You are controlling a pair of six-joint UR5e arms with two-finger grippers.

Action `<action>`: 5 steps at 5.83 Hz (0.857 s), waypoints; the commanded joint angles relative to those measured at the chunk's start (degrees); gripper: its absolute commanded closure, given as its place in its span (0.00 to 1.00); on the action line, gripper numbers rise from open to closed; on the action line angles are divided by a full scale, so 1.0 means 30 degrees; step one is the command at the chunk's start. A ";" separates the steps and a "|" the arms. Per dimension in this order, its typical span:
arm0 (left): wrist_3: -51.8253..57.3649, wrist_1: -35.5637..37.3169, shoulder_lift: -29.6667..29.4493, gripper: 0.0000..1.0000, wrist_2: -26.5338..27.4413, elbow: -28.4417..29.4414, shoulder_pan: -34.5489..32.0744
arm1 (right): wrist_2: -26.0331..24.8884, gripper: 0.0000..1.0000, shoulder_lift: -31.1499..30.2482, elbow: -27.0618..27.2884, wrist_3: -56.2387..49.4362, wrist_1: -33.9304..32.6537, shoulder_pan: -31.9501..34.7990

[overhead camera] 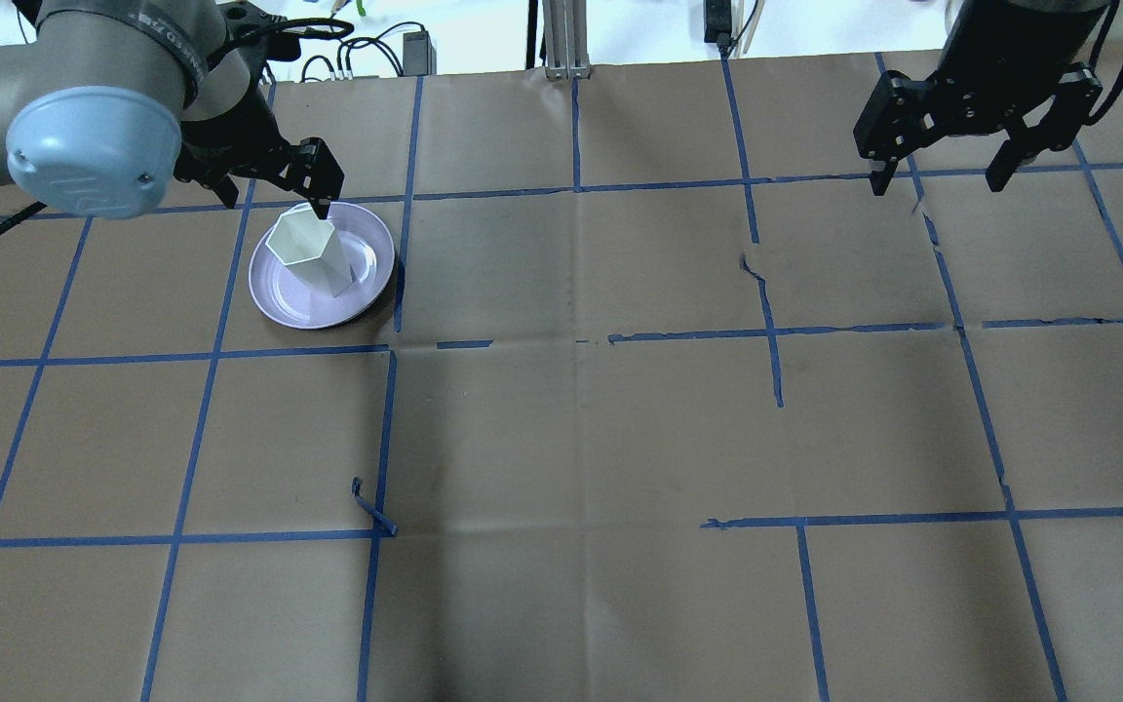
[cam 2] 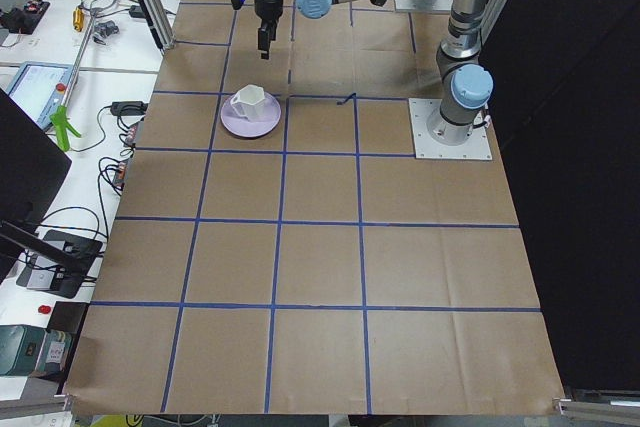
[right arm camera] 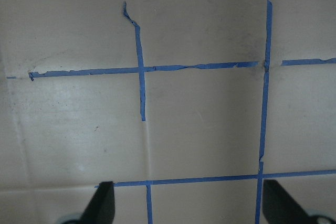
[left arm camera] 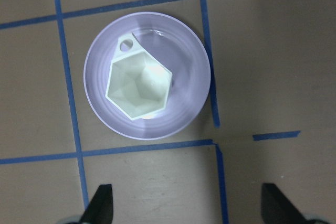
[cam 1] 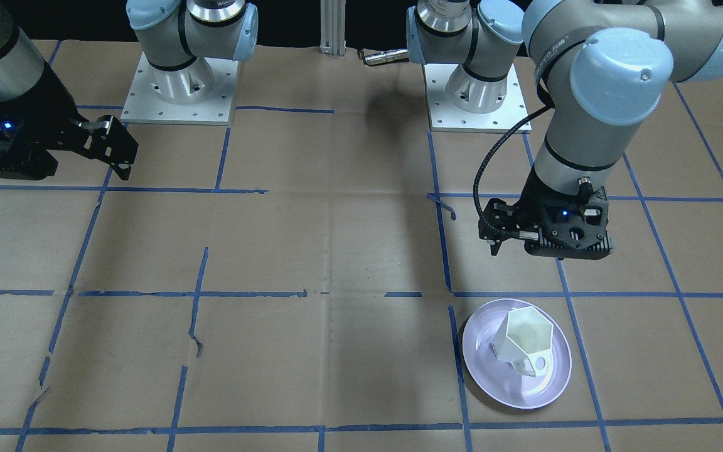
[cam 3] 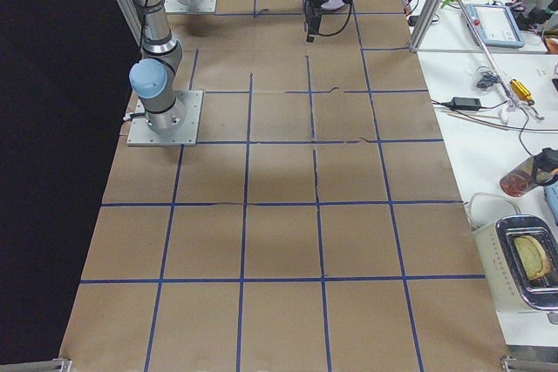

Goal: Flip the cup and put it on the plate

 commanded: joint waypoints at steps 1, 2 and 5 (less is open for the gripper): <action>-0.2045 -0.4516 0.0580 0.01 -0.1022 0.2213 -0.1003 | 0.0000 0.00 -0.0002 0.0000 0.0000 0.0000 0.0000; -0.2807 -0.6196 0.0639 0.01 -0.1928 0.3213 -0.1094 | 0.0000 0.00 -0.0002 0.0000 0.0000 0.0000 0.0000; -0.2961 -0.7209 0.1167 0.01 -0.1822 0.3049 -0.1124 | 0.0000 0.00 -0.0002 0.0000 0.0000 0.0000 0.0000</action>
